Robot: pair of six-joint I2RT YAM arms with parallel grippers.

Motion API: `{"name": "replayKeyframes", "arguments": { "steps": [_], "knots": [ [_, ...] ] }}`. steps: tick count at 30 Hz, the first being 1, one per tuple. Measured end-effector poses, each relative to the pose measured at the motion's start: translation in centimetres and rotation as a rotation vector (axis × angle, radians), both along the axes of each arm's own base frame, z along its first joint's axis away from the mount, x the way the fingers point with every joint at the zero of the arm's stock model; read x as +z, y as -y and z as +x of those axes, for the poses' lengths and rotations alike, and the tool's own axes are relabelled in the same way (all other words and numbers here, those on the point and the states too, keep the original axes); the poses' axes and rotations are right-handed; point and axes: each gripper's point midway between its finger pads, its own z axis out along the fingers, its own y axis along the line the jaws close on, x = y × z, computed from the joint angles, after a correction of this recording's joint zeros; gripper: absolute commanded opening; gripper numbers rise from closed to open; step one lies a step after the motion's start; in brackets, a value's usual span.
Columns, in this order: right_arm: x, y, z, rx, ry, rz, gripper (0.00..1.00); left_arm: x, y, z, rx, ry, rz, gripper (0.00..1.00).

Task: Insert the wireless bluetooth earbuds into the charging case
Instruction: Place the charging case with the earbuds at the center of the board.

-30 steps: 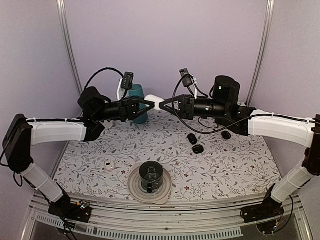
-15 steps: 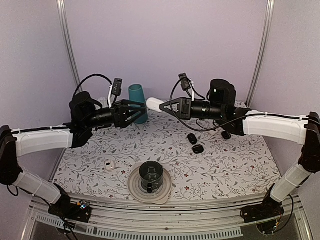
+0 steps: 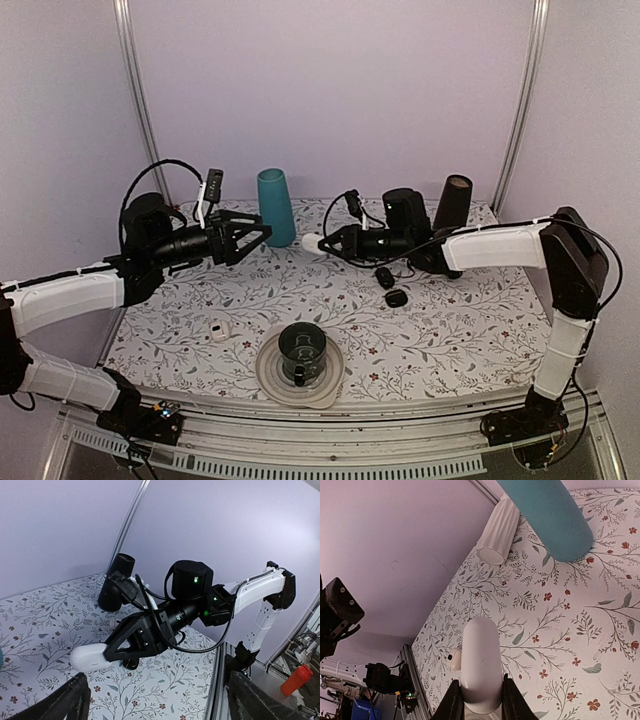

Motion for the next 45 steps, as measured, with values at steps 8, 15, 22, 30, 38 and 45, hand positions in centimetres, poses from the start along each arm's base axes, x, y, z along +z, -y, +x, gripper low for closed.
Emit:
{"name": "replayKeyframes", "arguments": {
  "steps": [8, 15, 22, 30, 38, 45],
  "knots": [
    [-4.9, -2.1, 2.9, -0.023, -0.11, -0.029, 0.04, -0.6, 0.0, -0.1, -0.014, -0.022, 0.004, 0.96],
    [-9.7, -2.6, 3.7, -0.048, -0.22, -0.075, 0.09, -0.6, -0.1, -0.1, -0.018, -0.024, 0.004, 0.96],
    [-12.1, -2.5, 4.4, -0.071, -0.286, -0.11, 0.13, -0.6, -0.1, -0.1, -0.017, -0.03, 0.002, 0.96],
    [-14.4, -2.1, 4.0, -0.083, -0.357, -0.158, 0.27, -1.0, 0.0, 0.1, -0.016, -0.053, 0.001, 0.96],
    [-14.4, -2.0, 4.3, -0.096, -0.363, -0.178, 0.55, -1.3, 0.0, 0.2, -0.011, -0.07, 0.004, 0.96],
    [-14.8, -1.5, 4.6, -0.116, -0.346, -0.215, 0.79, -1.5, -0.1, 0.5, 0.002, -0.091, -0.001, 0.96]
  ]
}}
